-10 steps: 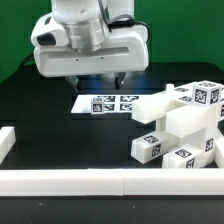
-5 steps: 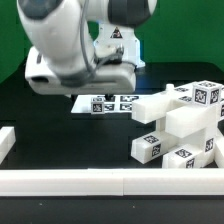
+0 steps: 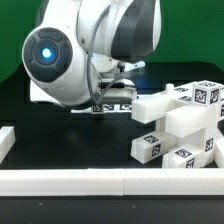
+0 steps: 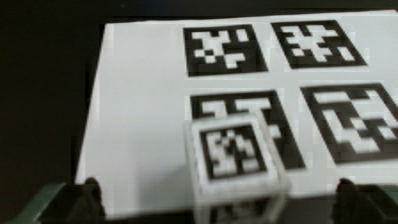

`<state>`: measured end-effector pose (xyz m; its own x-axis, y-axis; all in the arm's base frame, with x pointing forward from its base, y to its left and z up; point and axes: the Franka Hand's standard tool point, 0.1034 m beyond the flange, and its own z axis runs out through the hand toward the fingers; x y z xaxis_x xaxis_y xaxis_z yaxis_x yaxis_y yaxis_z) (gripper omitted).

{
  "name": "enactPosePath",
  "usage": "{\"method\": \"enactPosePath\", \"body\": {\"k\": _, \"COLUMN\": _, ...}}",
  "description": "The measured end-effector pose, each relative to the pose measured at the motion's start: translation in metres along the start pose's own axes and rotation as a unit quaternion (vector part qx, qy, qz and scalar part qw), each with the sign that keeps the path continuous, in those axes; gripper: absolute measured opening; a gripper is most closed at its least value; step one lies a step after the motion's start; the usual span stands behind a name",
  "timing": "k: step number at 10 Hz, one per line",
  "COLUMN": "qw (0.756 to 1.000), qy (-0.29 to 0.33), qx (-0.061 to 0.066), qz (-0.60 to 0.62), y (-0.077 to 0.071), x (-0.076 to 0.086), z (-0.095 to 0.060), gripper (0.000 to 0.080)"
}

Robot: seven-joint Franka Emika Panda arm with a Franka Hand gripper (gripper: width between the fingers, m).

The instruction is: Assemble chair

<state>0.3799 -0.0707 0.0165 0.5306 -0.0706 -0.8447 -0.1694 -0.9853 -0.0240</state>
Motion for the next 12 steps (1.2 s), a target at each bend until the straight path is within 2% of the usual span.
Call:
{"method": "enactPosePath", "body": {"k": 3, "qw": 0.999, "qy": -0.022, "qx": 0.002, "qz": 0.032, "y": 0.003, "x": -0.002, "z": 0.021, "gripper": 0.0648}}
{"method": "enactPosePath", "body": {"k": 5, "qw": 0.999, "qy": -0.028, "qx": 0.003, "qz": 0.039, "y": 0.005, "x": -0.002, "z": 0.023, "gripper": 0.0648}}
{"method": "enactPosePath", "body": {"k": 7, "qw": 0.999, "qy": -0.027, "qx": 0.004, "qz": 0.039, "y": 0.006, "x": -0.002, "z": 0.023, "gripper": 0.0379}}
{"method": "enactPosePath", "body": {"k": 8, "qw": 0.999, "qy": -0.014, "qx": 0.002, "qz": 0.039, "y": 0.006, "x": 0.001, "z": 0.021, "gripper": 0.0276}}
{"method": "enactPosePath", "body": {"k": 9, "qw": 0.999, "qy": -0.013, "qx": 0.003, "qz": 0.039, "y": 0.006, "x": 0.000, "z": 0.021, "gripper": 0.0276}}
{"method": "enactPosePath", "body": {"k": 10, "qw": 0.999, "qy": 0.004, "qx": 0.000, "qz": 0.036, "y": 0.002, "x": 0.001, "z": 0.008, "gripper": 0.0278}}
{"method": "enactPosePath", "body": {"k": 11, "qw": 0.997, "qy": 0.077, "qx": -0.007, "qz": 0.023, "y": -0.008, "x": 0.001, "z": -0.024, "gripper": 0.0278}}
{"method": "enactPosePath", "body": {"k": 12, "qw": 0.994, "qy": 0.109, "qx": 0.004, "qz": 0.020, "y": -0.019, "x": -0.021, "z": -0.045, "gripper": 0.0278}}
